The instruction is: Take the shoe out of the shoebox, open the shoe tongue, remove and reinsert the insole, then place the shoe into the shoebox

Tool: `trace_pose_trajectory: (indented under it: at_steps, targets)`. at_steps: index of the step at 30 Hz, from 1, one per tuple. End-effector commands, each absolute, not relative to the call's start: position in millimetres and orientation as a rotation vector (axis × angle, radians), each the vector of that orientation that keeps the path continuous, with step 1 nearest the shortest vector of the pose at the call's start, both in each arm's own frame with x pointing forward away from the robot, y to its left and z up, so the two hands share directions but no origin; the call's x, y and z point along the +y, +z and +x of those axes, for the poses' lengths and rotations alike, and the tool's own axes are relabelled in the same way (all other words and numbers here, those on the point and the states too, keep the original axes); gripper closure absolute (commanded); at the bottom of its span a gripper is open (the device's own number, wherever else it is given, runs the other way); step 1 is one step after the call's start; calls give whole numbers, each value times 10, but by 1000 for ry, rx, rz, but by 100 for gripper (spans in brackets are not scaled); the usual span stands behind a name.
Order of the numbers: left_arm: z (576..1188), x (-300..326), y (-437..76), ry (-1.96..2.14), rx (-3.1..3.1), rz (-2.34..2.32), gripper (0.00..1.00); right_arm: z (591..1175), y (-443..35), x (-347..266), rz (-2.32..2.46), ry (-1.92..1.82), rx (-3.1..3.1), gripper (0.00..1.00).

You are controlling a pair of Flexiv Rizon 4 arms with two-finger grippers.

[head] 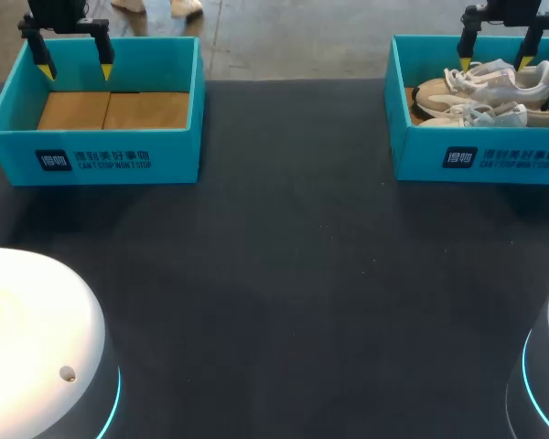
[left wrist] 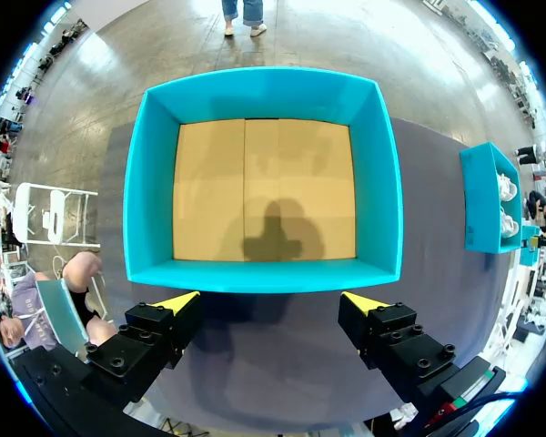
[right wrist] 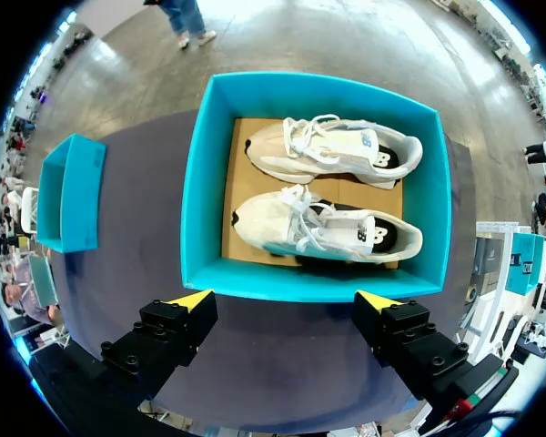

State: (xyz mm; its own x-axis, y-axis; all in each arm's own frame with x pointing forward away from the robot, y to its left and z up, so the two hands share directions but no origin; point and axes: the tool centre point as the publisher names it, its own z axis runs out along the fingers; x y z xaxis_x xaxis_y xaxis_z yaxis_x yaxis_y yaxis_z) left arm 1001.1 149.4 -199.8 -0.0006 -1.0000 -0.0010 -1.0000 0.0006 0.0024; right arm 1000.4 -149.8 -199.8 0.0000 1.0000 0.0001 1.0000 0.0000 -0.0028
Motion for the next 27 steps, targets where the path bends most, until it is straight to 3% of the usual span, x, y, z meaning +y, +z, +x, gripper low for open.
trace_pose_trajectory:
  at_steps: [1,11,27]
  targets:
    - [10008,1497,-2000,-3,-2221,2220,0,10005,-2000,-1499,-2220,2,-2220,0]
    - [10008,1497,-2000,-3,-2221,2220,0,9995,-2007,-1527,-2226,18,-2257,0]
    - [10008,1497,-2000,-3,-2221,2220,0,9978,-2312,-2351,-2273,40,-2258,0]
